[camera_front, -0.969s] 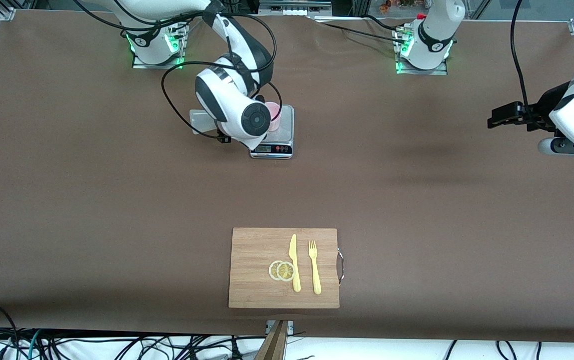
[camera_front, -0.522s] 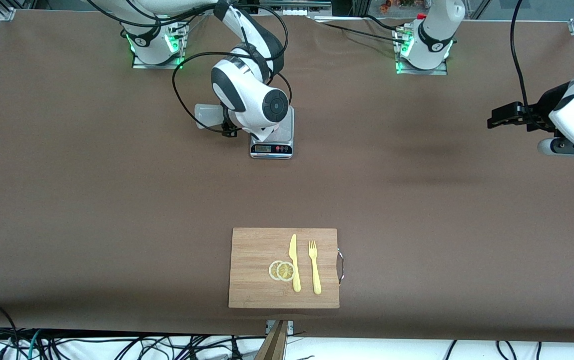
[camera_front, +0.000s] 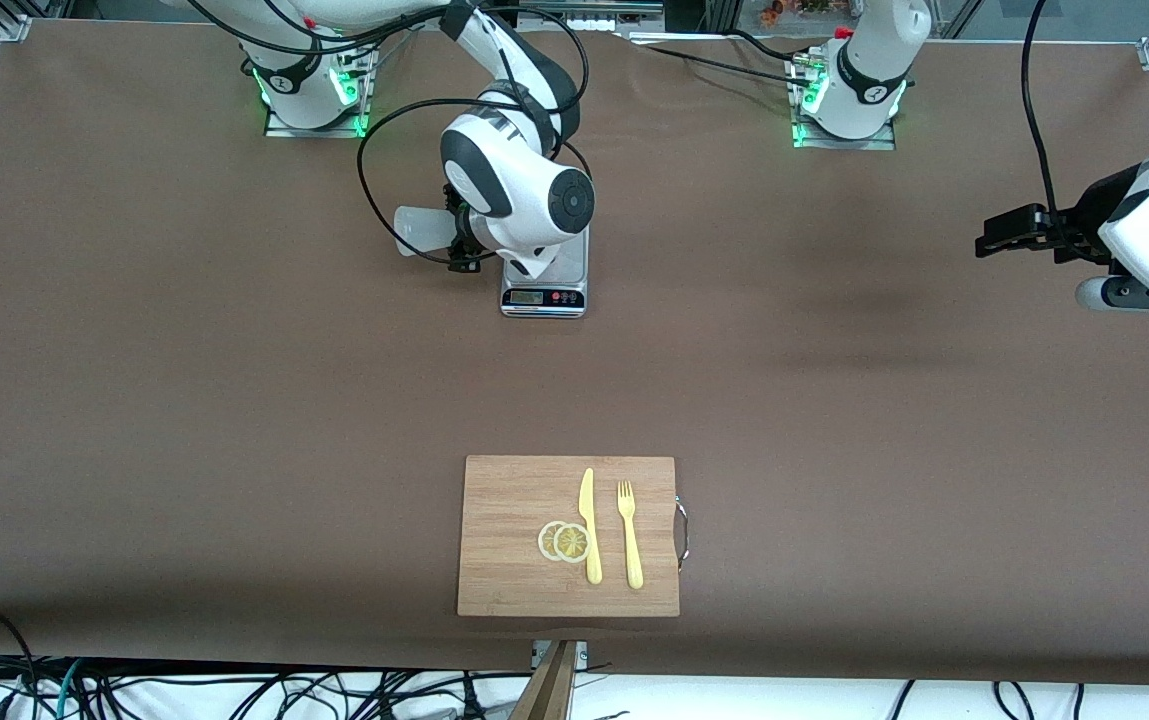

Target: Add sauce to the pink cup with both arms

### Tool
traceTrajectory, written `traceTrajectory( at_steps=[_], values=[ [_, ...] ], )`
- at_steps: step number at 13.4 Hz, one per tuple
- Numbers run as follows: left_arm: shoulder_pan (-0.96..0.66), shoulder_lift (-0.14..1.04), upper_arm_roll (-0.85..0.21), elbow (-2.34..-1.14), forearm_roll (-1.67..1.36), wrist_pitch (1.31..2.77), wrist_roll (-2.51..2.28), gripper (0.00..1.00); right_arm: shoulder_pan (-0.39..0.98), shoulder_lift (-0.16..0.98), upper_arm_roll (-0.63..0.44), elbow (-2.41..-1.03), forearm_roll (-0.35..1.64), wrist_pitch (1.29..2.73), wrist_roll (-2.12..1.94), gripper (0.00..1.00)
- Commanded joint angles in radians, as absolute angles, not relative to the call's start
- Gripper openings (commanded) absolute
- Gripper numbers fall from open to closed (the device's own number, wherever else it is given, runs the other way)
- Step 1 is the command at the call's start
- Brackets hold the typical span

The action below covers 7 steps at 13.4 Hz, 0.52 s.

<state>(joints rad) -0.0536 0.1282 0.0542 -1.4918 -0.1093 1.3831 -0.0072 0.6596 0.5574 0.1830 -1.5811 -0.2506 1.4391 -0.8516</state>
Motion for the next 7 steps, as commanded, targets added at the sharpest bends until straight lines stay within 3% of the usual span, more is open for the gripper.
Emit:
traceTrajectory(
  at_steps=[1,6,7],
  values=[
    [-0.044,0.138,0.044,-1.471,-0.084,1.382,0.012,1.00,0.608,0.540,0.189,-1.569,-0.218,1.437,-0.942,0.00],
    [-0.044,0.138,0.044,-1.471,-0.084,1.382,0.012,1.00,0.439,0.525,0.169,-1.574,0.084,1.656,-1.197,0.00],
    [-0.044,0.138,0.044,-1.471,-0.084,1.382,0.012,1.00,0.424,0.526,0.126,-1.575,0.156,1.672,-1.275,0.00]
  ],
)
